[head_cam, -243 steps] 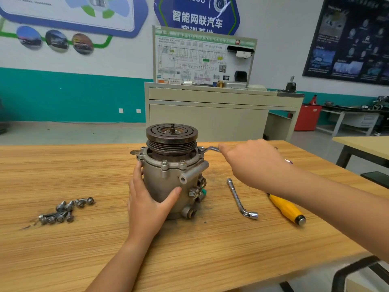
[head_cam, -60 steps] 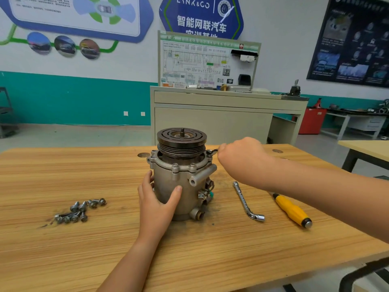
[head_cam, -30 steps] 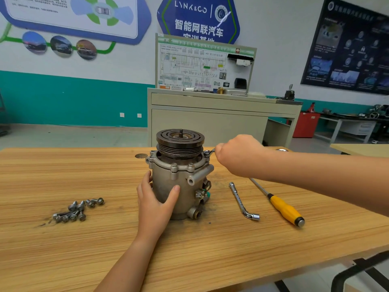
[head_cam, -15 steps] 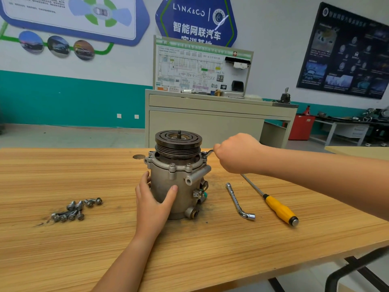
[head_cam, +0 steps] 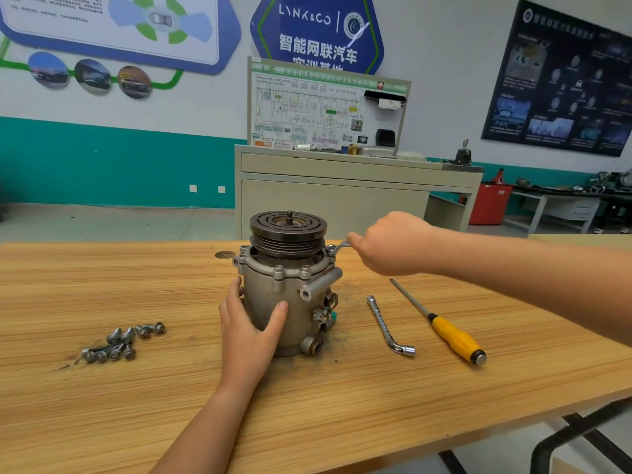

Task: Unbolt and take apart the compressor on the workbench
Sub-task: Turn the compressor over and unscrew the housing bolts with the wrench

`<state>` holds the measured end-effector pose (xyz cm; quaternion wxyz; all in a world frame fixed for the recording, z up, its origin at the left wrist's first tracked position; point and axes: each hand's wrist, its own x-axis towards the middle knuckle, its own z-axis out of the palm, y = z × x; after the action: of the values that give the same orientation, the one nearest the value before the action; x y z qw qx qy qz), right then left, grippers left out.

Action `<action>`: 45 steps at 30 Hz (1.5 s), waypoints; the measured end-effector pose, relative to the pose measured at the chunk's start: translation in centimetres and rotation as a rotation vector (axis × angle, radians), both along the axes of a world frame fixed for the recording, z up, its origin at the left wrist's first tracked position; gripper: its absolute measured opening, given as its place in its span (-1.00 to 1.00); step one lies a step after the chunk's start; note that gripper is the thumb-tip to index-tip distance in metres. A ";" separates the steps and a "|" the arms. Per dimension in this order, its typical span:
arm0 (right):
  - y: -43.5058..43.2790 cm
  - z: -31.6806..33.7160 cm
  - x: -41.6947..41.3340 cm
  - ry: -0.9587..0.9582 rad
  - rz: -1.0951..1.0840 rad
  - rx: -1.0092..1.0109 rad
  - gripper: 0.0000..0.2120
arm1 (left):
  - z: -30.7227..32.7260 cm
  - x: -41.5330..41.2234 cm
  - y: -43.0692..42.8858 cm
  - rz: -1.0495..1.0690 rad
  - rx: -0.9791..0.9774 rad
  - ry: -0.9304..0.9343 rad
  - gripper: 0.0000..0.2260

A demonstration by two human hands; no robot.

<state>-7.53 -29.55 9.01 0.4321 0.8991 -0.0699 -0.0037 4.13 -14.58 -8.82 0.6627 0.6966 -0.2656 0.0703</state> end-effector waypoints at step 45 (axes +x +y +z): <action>-4.9 -5.5 0.3 -0.679 0.317 0.441 -0.88 | 0.1 0.1 0.1 0.017 0.033 -0.013 -0.27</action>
<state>-7.21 -34.46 3.55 0.1774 0.9197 -0.0666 0.3439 4.26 -14.47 -8.76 0.6487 0.7093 -0.2651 0.0758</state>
